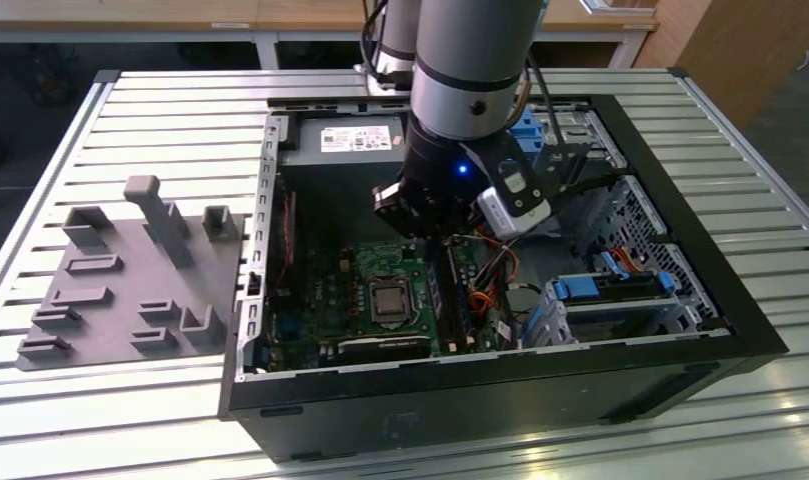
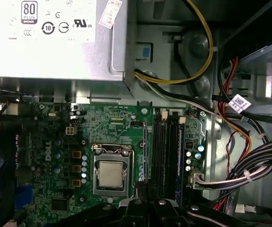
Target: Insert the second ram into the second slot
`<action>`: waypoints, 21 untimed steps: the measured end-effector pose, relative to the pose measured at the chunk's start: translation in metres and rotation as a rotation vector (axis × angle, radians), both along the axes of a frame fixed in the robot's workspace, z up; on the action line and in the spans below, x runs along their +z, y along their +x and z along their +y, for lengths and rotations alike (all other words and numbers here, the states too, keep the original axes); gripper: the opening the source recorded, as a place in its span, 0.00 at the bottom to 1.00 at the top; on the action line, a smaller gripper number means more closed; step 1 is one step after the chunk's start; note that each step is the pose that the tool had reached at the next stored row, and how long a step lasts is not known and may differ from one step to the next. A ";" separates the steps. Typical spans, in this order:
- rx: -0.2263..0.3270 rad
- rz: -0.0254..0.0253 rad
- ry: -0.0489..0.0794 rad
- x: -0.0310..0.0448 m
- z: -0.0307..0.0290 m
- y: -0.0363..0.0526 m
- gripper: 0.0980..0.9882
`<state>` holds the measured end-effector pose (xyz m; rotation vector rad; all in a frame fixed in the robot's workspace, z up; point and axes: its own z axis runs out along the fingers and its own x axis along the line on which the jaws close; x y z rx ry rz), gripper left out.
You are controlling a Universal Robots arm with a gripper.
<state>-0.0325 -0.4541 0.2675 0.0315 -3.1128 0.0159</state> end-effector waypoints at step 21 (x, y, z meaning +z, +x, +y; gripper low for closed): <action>-0.007 -0.0001 -0.001 -0.0104 -0.0003 0.0006 0.02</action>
